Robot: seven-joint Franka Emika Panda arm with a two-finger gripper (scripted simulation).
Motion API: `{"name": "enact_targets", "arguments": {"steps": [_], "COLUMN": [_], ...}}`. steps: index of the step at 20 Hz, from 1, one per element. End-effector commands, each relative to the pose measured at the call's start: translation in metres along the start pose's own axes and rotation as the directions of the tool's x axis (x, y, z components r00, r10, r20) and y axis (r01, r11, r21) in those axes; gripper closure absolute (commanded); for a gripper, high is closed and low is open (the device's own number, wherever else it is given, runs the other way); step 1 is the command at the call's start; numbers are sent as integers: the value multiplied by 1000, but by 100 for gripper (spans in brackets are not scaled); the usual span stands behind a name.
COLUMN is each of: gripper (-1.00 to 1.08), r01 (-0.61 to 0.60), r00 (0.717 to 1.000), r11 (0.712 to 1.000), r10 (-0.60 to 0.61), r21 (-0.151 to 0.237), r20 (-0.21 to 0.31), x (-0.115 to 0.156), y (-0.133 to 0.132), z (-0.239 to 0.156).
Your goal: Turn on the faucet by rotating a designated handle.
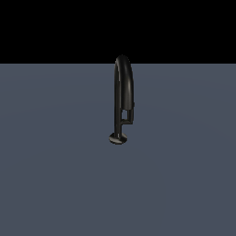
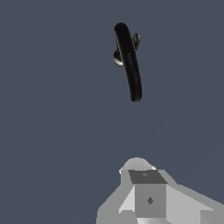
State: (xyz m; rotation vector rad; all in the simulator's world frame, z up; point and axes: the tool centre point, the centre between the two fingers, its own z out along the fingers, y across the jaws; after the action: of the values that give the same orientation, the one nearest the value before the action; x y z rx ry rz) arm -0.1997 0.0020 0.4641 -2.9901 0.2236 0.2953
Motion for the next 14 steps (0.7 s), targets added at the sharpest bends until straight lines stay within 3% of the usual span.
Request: {"name": "enact_targets", "arguments": {"steps": [1,8,14], "gripper": [108,108,108], "r01": [-33,-132,-225], "r00": [999,983,953], "r11": [999,985,959], "r10": [32,115,179], "r21": [30,112,174], "r20": [36,146,247], "x": [14,55,90], "y": [-1,-2,-1], "z": [2,10,20]}}
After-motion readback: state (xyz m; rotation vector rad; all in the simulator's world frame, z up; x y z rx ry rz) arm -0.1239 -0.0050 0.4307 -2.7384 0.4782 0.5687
